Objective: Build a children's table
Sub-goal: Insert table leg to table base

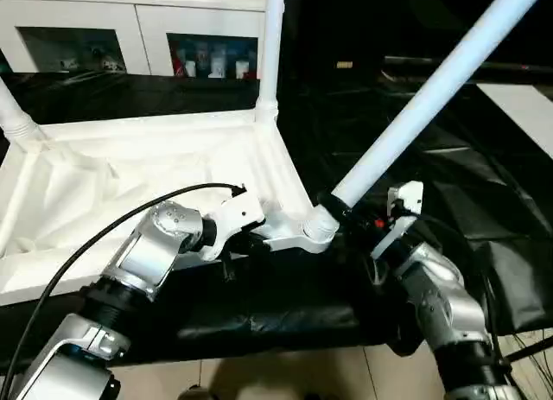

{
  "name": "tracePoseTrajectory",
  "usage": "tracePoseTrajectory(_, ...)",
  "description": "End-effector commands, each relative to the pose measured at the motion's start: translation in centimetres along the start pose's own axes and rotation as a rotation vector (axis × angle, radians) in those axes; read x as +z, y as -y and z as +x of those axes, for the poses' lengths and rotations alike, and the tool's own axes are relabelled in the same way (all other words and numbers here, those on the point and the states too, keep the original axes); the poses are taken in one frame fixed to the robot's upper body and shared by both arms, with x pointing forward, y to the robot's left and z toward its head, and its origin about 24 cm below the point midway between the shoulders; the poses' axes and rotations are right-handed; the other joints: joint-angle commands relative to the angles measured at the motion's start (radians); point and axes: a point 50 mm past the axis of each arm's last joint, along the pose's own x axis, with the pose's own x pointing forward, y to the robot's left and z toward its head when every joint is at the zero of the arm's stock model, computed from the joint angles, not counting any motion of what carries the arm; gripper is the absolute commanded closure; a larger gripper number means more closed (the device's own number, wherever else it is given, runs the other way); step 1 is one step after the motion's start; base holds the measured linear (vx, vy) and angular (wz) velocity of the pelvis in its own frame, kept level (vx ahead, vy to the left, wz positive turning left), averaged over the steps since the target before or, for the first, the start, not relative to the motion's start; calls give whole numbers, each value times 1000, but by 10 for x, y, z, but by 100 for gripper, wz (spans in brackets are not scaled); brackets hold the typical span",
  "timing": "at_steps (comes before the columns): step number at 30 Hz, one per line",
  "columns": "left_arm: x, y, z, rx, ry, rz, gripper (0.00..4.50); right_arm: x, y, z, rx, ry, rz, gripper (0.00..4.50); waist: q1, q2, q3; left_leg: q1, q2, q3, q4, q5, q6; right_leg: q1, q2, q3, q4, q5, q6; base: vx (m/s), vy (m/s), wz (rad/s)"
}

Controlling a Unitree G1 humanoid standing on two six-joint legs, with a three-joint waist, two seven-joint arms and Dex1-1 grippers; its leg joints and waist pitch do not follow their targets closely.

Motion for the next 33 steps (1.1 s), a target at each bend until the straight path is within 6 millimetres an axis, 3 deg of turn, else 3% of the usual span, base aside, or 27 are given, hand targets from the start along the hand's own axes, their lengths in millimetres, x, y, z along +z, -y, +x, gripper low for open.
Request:
tracePoseTrajectory(1,1,-3,-2,25,17,-15,450,-21,3,-12,-39,-133,-15,265,-4,9,-47,15,8,-6,-76,-436,13,31,-49,37,-95,-552,-100,0,0,0)
tracePoseTrajectory(3,1,-3,-2,16,14,-10,450,-22,2,-11,-16,-162,-38,265,-4,8,-45,15,7,-4,-77,-426,17,31,-49,38,-97,-566,-93,0,0,0)
tracePoseTrajectory(4,1,-2,-2,10,8,1,450,-21,2,-10,3,-177,-45,265,-6,0,-44,14,6,-3,-77,-420,20,30,-49,38,-100,-574,-89,0,0,0)
tracePoseTrajectory(5,0,-2,-3,1,0,17,450,-20,2,-7,29,-201,-49,266,-5,4,-43,14,6,-4,-77,-416,20,31,-51,38,-101,-593,-83,0,0,0)
tracePoseTrajectory(6,-1,-2,-3,-6,-6,27,450,-20,2,-6,49,-220,-52,266,-6,-4,-42,12,6,-4,-77,-413,22,31,-51,37,-102,-603,-77,0,0,0)
tracePoseTrajectory(7,-1,-2,-4,-13,-14,41,450,-19,2,-5,78,-242,-61,266,-6,-1,-42,12,6,-5,-78,-407,21,30,-52,37,-101,-615,-70,0,0,0)
tracePoseTrajectory(8,-2,-1,-4,-16,-18,48,450,-18,3,-4,103,-264,-70,266,-8,-11,-42,12,7,-4,-77,-405,23,29,-51,38,-102,-616,-67,0,0,0)
tracePoseTrajectory(10,-2,-2,-4,-14,-21,52,450,-17,4,-3,142,-299,-80,266,-8,-9,-42,11,8,-6,-77,-404,23,30,-53,37,-100,-617,-68,0,0,0)
tracePoseTrajectory(11,-2,-2,-4,-12,-22,53,450,-17,4,-2,163,-316,-91,266,-10,-21,-42,10,9,-4,-77,-401,25,28,-53,38,-101,-619,-67,0,0,0)
tracePoseTrajectory(19,-1,-2,-5,-6,-26,60,450,-21,3,-4,302,-443,-109,266,-8,-30,-45,12,10,-5,-76,-399,21,26,-56,37,-103,-645,-52,0,0,0)
tracePoseTrajectory(26,-3,0,-5,-38,-17,71,450,-29,0,-11,342,-470,-76,266,-6,-31,-45,11,10,-5,-77,-404,23,25,-55,38,-104,-640,-54,0,0,0)
tracePoseTrajectory(30,-2,11,-7,-175,10,130,450,-35,-2,-18,390,-472,-33,266,-7,-28,-44,9,11,-7,-80,-416,22,25,-55,39,-104,-634,-54,0,0,0)
tracePoseTrajectory(33,-1,16,-10,-260,14,164,450,-37,-5,-24,437,-475,-11,266,-6,-23,-45,11,15,-8,-85,-433,20,25,-51,42,-97,-577,-76,0,0,0)
